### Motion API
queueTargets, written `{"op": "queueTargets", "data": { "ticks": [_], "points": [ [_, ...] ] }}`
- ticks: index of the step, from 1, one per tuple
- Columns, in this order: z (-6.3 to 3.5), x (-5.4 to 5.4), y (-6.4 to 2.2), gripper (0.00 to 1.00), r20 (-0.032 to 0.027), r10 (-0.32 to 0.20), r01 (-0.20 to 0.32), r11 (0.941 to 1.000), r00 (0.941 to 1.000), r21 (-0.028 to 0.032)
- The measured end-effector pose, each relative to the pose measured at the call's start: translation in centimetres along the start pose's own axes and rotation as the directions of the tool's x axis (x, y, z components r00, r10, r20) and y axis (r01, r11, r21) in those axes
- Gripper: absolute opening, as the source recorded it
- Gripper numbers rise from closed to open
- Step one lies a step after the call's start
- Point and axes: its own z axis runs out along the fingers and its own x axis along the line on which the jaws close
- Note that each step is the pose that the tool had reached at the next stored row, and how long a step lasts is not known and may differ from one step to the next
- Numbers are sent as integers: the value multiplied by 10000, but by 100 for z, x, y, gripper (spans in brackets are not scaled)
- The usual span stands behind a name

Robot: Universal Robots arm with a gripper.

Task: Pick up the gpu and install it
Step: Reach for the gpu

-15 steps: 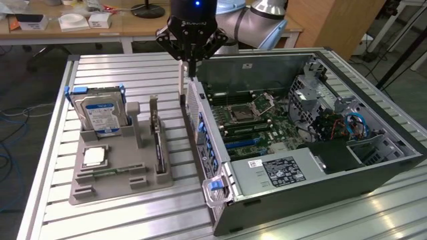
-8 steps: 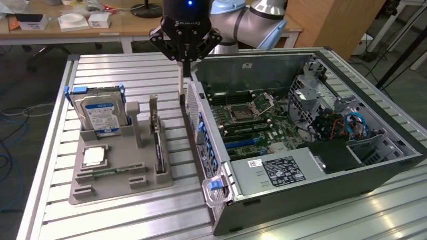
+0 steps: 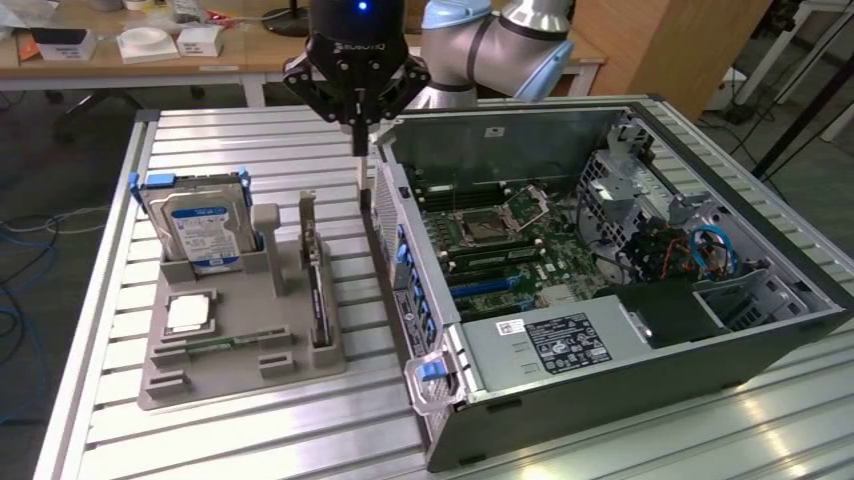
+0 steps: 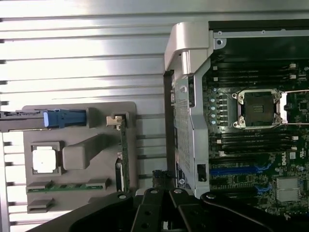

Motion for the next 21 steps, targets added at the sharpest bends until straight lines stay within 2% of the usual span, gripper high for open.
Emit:
{"op": "queueTargets", "data": {
  "ticks": [21],
  "points": [
    [-7,336,-24,11,0,1,-1,10000,10000,0]
  ]
}}
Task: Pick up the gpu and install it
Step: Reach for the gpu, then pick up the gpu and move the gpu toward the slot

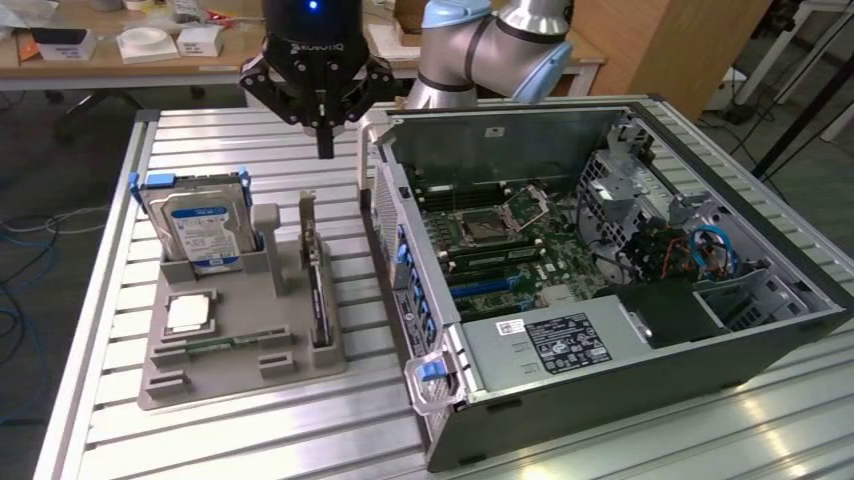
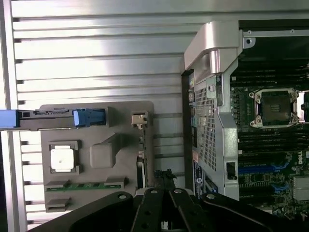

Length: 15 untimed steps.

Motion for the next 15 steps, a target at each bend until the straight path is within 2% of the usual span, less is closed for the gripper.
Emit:
{"op": "queueTargets", "data": {
  "ticks": [6,15],
  "points": [
    [-2,103,-8,11,1,-1,1,10000,10000,-1],
    [-2,106,-8,11,0,-1,1,10000,10000,-1]
  ]
}}
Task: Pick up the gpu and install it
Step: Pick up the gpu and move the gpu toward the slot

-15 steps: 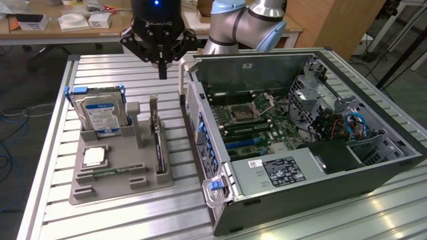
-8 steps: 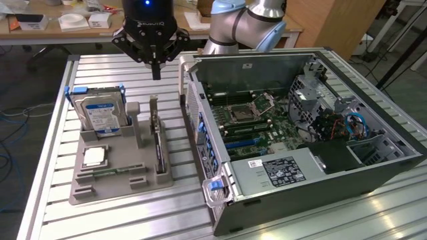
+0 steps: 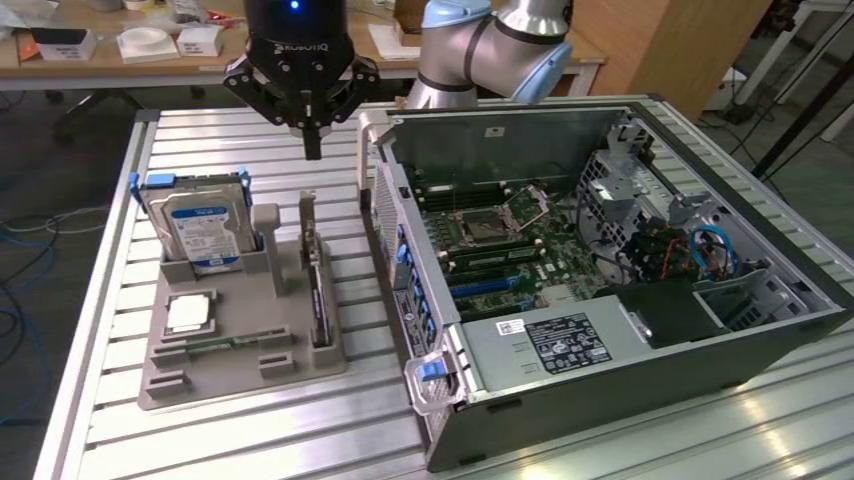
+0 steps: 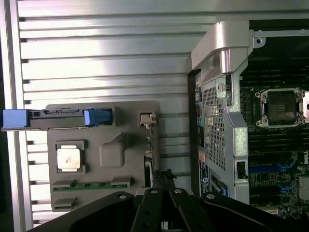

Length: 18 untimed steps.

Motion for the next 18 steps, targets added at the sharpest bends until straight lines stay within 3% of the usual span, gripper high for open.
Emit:
{"op": "queueTargets", "data": {
  "ticks": [8,13,18],
  "points": [
    [0,0,0,11,1,0,0,10000,10000,0],
    [0,0,0,30,0,0,0,10000,10000,0],
    [0,0,0,30,0,0,0,10000,10000,0]
  ]
}}
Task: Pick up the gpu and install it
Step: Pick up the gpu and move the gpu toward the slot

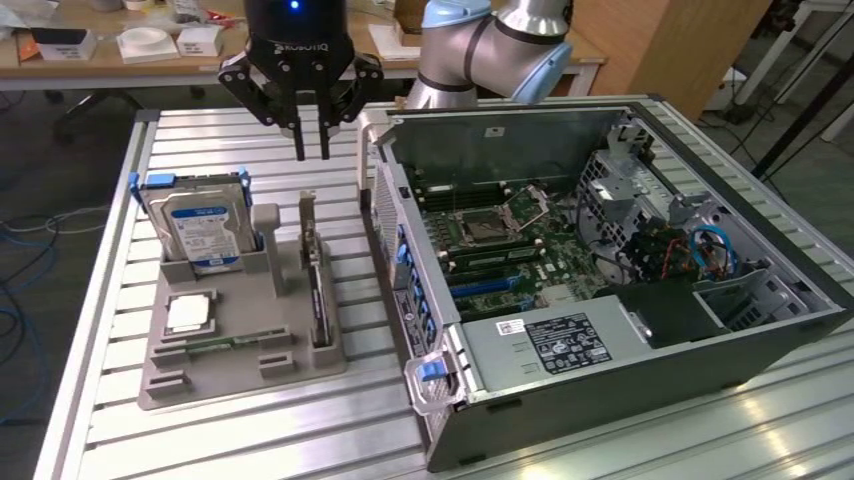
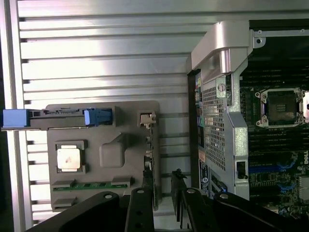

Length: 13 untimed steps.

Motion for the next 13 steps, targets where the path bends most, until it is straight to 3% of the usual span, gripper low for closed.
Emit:
{"op": "queueTargets", "data": {
  "ticks": [3,4,13],
  "points": [
    [0,0,0,31,-1,0,0,10000,10000,0],
    [0,0,0,37,0,0,0,10000,10000,0],
    [0,0,0,37,0,0,0,10000,10000,0]
  ]
}}
